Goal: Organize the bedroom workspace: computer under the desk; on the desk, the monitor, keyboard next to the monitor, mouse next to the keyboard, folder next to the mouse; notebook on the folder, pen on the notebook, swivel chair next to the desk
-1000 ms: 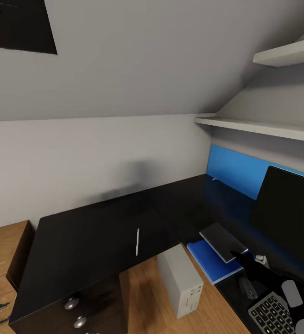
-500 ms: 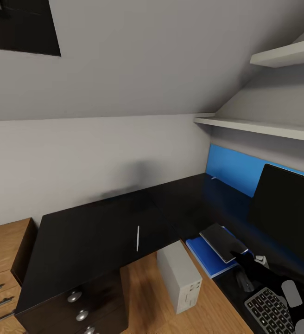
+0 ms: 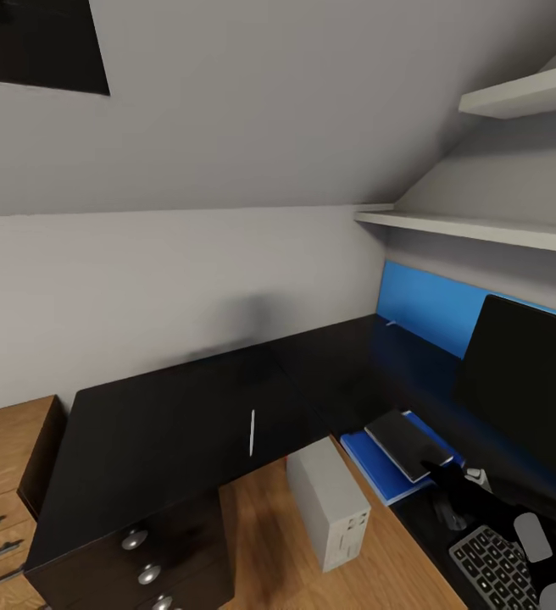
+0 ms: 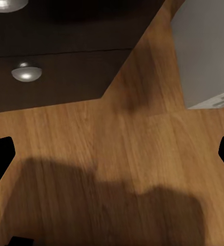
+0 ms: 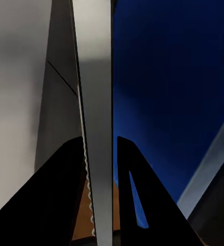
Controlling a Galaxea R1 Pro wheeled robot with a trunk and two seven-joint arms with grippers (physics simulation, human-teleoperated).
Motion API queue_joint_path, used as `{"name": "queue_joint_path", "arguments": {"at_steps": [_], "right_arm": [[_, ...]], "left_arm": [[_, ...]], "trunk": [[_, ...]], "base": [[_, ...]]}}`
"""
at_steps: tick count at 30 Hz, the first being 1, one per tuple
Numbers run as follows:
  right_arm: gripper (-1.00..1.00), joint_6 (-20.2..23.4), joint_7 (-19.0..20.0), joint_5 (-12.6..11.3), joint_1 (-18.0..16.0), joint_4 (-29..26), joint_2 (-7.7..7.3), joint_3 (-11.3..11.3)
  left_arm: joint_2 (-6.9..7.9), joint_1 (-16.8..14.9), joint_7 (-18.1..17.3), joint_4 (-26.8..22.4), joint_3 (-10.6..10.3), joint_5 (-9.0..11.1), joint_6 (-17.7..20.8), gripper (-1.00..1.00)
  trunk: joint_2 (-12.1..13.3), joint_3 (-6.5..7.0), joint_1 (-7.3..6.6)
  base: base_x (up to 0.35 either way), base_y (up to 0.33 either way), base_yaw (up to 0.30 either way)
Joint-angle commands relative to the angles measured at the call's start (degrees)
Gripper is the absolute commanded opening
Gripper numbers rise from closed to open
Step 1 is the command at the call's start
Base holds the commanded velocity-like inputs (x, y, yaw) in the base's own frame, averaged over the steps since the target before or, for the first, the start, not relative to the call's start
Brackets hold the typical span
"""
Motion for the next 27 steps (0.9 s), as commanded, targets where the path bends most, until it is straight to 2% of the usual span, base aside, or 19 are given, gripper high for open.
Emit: {"name": "queue_joint_path", "arguments": {"at_steps": [1, 16, 27], "right_arm": [[-1.0, 0.37, 0.2, -0.1, -0.07, 0.1, 0.01, -0.25], [-1.0, 0.35, 0.14, -0.1, -0.07, 0.46, -0.03, -0.25], [-1.0, 0.35, 0.09, -0.1, -0.07, 0.47, -0.1, -0.25]], "left_arm": [[0.01, -0.03, -0.14, 0.0, -0.06, 0.6, -0.03, 1.0], [0.01, -0.03, -0.14, 0.0, -0.1, 0.56, -0.03, 1.0], [0.01, -0.03, -0.14, 0.0, -0.15, 0.53, -0.03, 1.0]], "trunk": [[-0.46, -0.25, 0.23], [-6.47, -2.94, 3.52], [-6.47, -2.94, 3.52]], "base": [[0.0, 0.0, 0.0], [0.0, 0.0, 0.0], [0.0, 0.0, 0.0]]}}
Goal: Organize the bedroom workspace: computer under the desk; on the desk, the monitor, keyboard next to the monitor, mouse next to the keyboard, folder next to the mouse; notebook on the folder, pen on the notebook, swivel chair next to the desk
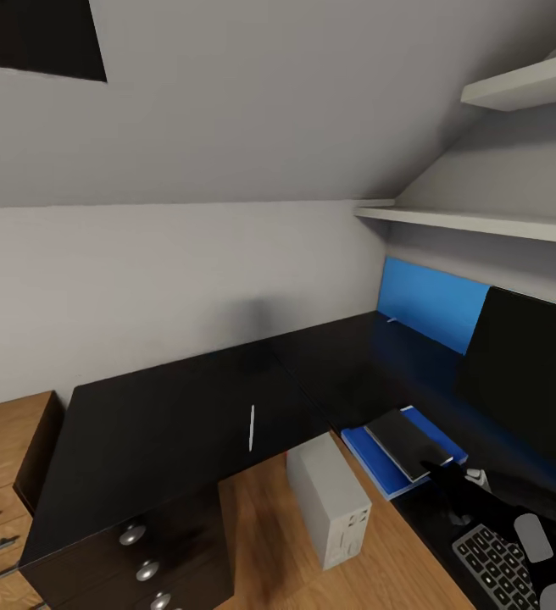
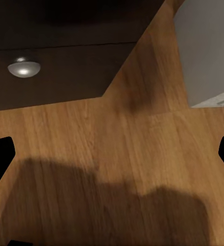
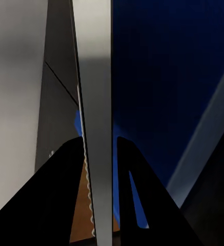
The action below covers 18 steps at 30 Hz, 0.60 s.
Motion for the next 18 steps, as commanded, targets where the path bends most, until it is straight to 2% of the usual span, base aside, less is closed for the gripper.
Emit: {"name": "queue_joint_path", "arguments": {"at_steps": [1, 14, 15, 18], "right_arm": [[-1.0, -0.13, 0.17, 1.13, -0.05, 0.05, 0.0, -0.24], [-1.0, -0.13, 0.12, 1.13, -0.05, 0.05, 0.0, -0.24], [1.0, -0.13, 0.1, 1.13, -0.05, 0.05, 0.0, -0.24], [1.0, -0.12, -0.69, 1.13, -0.05, 0.05, 0.0, -0.24]], "left_arm": [[0.02, -0.02, -0.14, 0.0, -0.06, 0.6, -0.03, 1.0], [0.02, -0.02, -0.14, 0.0, -0.12, 0.6, -0.03, 1.0], [0.02, -0.02, -0.14, 0.0, -0.13, 0.6, -0.03, 1.0], [0.02, -0.02, -0.14, 0.0, -0.15, 0.6, -0.03, 1.0]], "trunk": [[-0.03, -0.07, 0.0], [-0.03, -0.07, 0.0], [-0.03, -0.07, 0.0], [-0.03, -0.07, 0.0]], "base": [[0.0, 0.0, 0.0], [0.0, 0.0, 0.0], [0.0, 0.0, 0.0], [0.0, 0.0, 0.0]]}}
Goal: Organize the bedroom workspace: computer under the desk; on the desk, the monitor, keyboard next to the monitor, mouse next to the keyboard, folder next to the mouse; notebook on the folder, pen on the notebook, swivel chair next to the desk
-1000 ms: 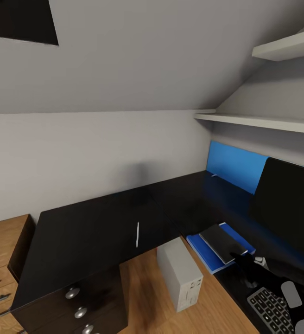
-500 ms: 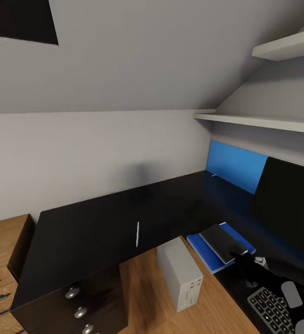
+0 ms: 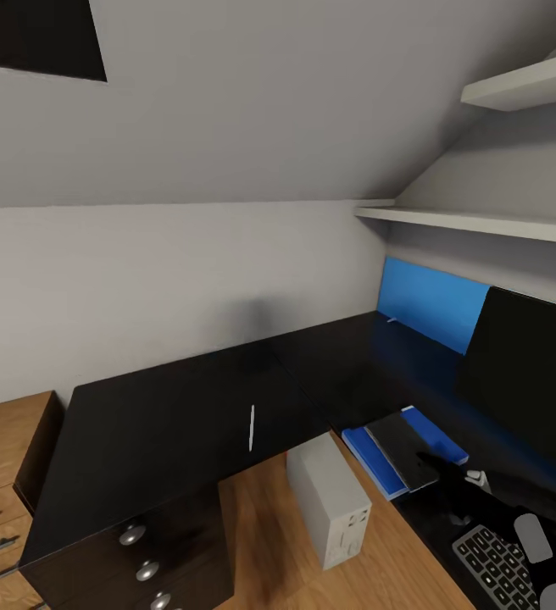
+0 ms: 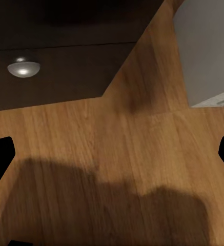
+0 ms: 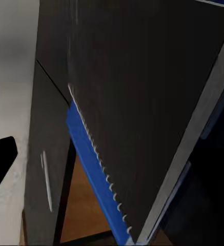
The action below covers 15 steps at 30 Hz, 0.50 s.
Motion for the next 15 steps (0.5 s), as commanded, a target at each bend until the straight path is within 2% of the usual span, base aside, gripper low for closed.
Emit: {"name": "queue_joint_path", "arguments": {"at_steps": [1, 15], "right_arm": [[1.0, 0.34, -0.1, 0.02, -0.06, 0.01, 0.02, -0.24], [1.0, 0.32, -1.3, -0.06, -0.06, -0.08, 0.02, -0.24]], "left_arm": [[0.01, -0.03, -0.14, 0.0, -0.05, 0.6, -0.03, 1.0], [0.01, -0.03, -0.15, 0.0, 0.02, 0.6, -0.03, 1.0]], "trunk": [[0.37, 0.12, -0.22], [5.98, 2.63, -3.3]], "base": [[0.0, 0.0, 0.0], [0.0, 0.0, 0.0]]}}
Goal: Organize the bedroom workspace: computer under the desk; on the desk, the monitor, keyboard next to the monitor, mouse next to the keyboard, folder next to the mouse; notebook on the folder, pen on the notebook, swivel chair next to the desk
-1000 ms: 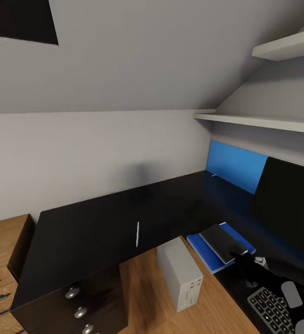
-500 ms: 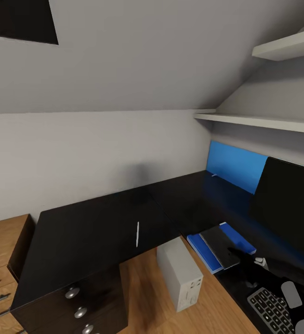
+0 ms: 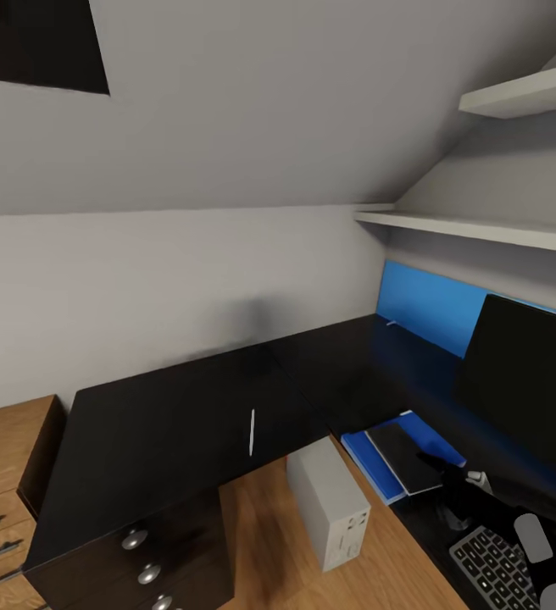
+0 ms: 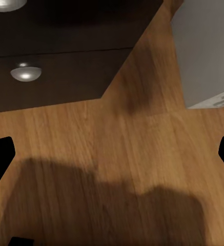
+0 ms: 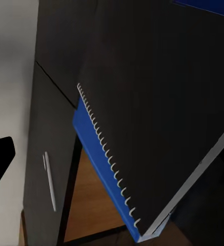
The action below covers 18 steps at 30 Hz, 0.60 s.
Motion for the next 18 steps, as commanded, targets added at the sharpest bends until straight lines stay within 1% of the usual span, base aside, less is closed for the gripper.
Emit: {"name": "queue_joint_path", "arguments": {"at_steps": [1, 18], "right_arm": [[1.0, 0.35, 0.14, 0.04, -0.06, 0.0, 0.02, -0.24], [1.0, 0.41, 0.14, 0.04, -0.06, 0.0, 0.02, -0.24]], "left_arm": [[0.01, -0.03, -0.14, 0.0, -0.06, 0.6, -0.03, 1.0], [0.01, -0.03, -0.15, 0.01, -0.06, 0.6, -0.03, 1.0]], "trunk": [[0.38, 0.12, -0.23], [7.19, 3.17, -3.96]], "base": [[0.0, 0.0, 0.0], [0.0, 0.0, 0.0]]}}
